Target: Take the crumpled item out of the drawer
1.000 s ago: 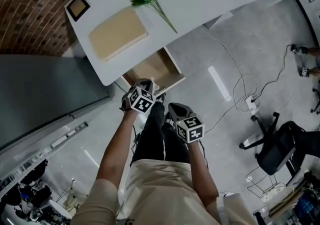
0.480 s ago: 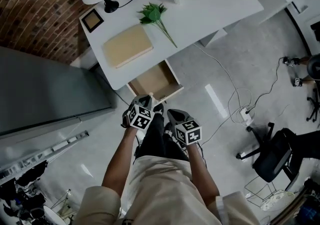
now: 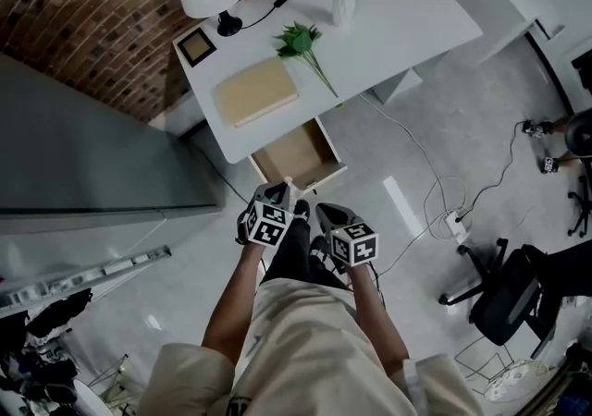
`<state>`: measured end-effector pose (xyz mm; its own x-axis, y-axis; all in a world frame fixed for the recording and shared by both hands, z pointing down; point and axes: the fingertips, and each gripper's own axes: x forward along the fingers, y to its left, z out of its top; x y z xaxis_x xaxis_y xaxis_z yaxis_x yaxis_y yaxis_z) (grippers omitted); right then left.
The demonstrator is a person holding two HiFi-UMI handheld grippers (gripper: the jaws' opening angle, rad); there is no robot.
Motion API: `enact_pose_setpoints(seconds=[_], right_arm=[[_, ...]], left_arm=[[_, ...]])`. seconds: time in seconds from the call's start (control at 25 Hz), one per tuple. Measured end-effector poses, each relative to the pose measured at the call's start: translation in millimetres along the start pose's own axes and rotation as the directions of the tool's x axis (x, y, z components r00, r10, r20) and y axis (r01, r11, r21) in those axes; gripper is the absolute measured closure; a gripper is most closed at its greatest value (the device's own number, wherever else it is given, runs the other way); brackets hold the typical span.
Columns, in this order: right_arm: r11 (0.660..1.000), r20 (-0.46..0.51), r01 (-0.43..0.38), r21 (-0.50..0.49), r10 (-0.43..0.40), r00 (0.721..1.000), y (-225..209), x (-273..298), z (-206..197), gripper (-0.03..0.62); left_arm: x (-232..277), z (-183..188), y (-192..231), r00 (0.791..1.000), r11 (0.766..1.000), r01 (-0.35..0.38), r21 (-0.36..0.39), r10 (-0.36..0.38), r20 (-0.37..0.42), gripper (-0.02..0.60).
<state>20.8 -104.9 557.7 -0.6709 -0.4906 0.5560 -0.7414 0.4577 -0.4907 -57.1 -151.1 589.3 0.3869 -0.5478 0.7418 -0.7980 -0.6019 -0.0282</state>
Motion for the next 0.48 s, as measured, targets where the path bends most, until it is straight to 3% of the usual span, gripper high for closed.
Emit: enact_pose_setpoints(seconds=[0.16,0.48], right_arm=[[0.999,0.002,0.008,-0.041,-0.008,1.0,6.8,-12.1,2.9,0.569],[1.0,0.045,-0.019,-0.004,0.019,0.999,27.8,-28.4,13.0,0.569]], left_arm=[[-17.0,10.4,-1.0,0.999,1.0,-0.012,0.007,0.012,0.03,0.555],[-47.1,14.6,-10.2,0.998,1.0,-0.009,-0.005,0.009,0.059,0.555]])
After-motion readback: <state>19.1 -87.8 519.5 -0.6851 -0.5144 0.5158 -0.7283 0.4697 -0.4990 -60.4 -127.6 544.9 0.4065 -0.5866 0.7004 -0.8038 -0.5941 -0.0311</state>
